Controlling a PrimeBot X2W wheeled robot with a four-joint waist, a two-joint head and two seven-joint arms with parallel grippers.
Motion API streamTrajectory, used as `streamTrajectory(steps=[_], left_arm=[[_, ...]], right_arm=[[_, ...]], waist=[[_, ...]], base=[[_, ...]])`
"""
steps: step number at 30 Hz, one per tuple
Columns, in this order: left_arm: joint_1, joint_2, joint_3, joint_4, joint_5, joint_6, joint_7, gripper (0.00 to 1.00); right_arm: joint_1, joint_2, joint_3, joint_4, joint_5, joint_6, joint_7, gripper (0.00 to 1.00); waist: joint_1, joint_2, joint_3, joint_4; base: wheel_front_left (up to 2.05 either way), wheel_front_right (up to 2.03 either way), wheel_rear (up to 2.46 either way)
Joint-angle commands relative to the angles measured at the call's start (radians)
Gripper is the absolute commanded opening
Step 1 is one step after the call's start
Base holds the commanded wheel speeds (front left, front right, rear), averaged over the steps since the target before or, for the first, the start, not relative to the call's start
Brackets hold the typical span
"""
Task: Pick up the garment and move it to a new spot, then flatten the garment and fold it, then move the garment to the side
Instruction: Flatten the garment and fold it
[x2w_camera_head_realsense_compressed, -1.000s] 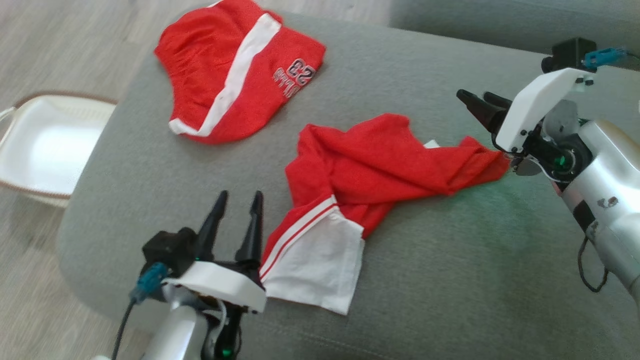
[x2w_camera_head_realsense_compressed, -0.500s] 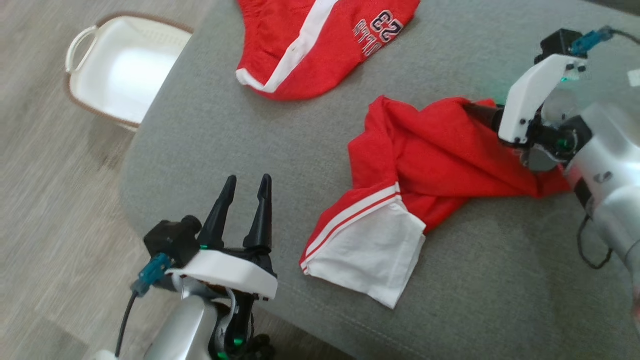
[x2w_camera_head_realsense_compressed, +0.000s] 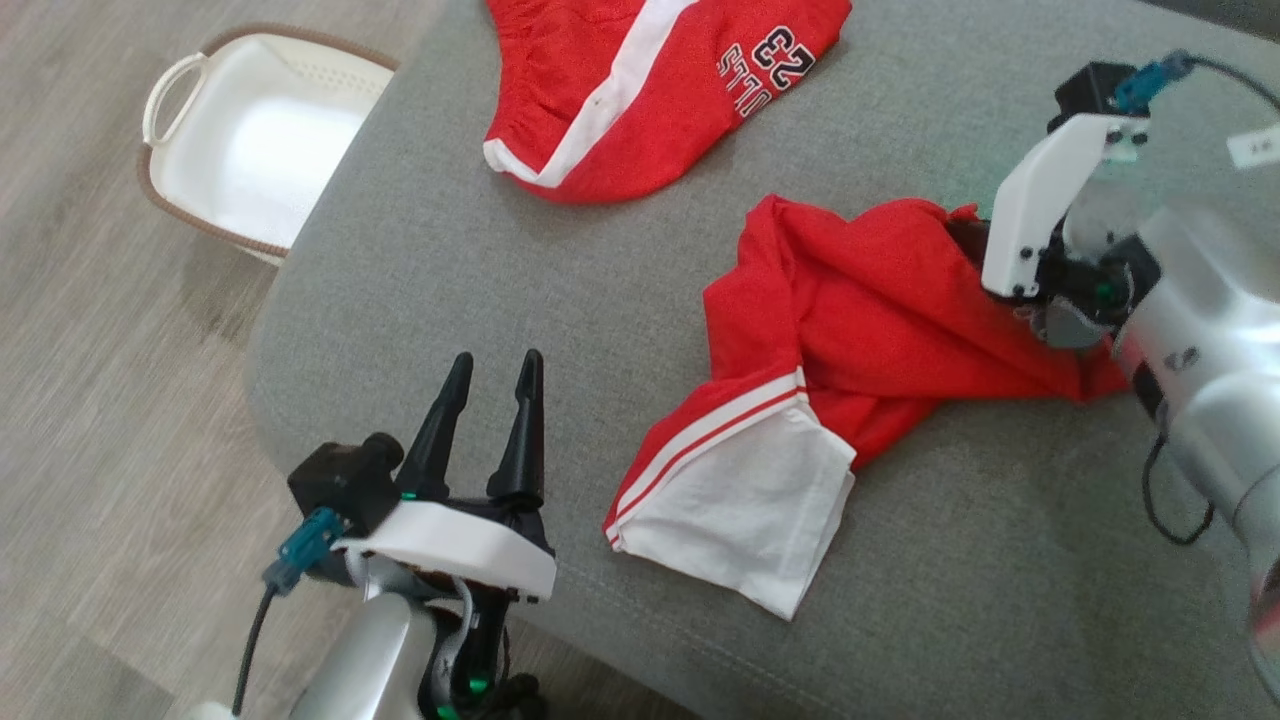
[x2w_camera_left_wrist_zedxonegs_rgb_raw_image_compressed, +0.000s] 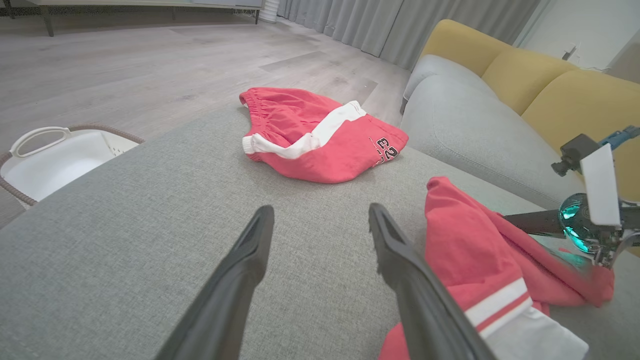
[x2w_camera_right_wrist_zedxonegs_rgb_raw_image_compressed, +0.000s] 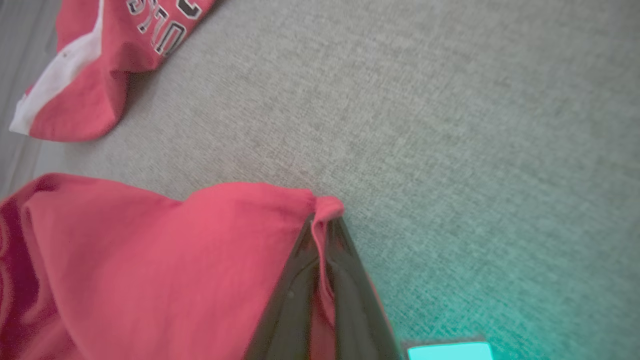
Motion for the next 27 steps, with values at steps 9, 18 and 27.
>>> streamTrajectory(steps=[9,18,27], left_arm=[[-0.021,0.008,0.082,0.017,0.043,-0.023,-0.012,1.0],[0.002,0.008,0.14,0.037,0.094,-0.046,-0.012,1.0],[0.048,0.035,0.233,0.028,0.125,-0.058,-0.012,1.0]], right_arm=[[0.035,-0.031,-0.022,-0.157,0.046,0.007,-0.221,0.0],[0.073,-0.105,-0.003,-0.335,0.108,0.007,-0.261,0.0],[0.193,-0.277,0.065,-0.663,0.176,0.007,-0.196,0.0]], waist=[[0.0,0.0,-0.09,-0.067],[0.0,0.0,-0.179,-0.163],[0.0,0.0,-0.253,-0.31]], base=[[0.0,0.0,0.0],[0.0,0.0,0.0],[0.0,0.0,0.0]])
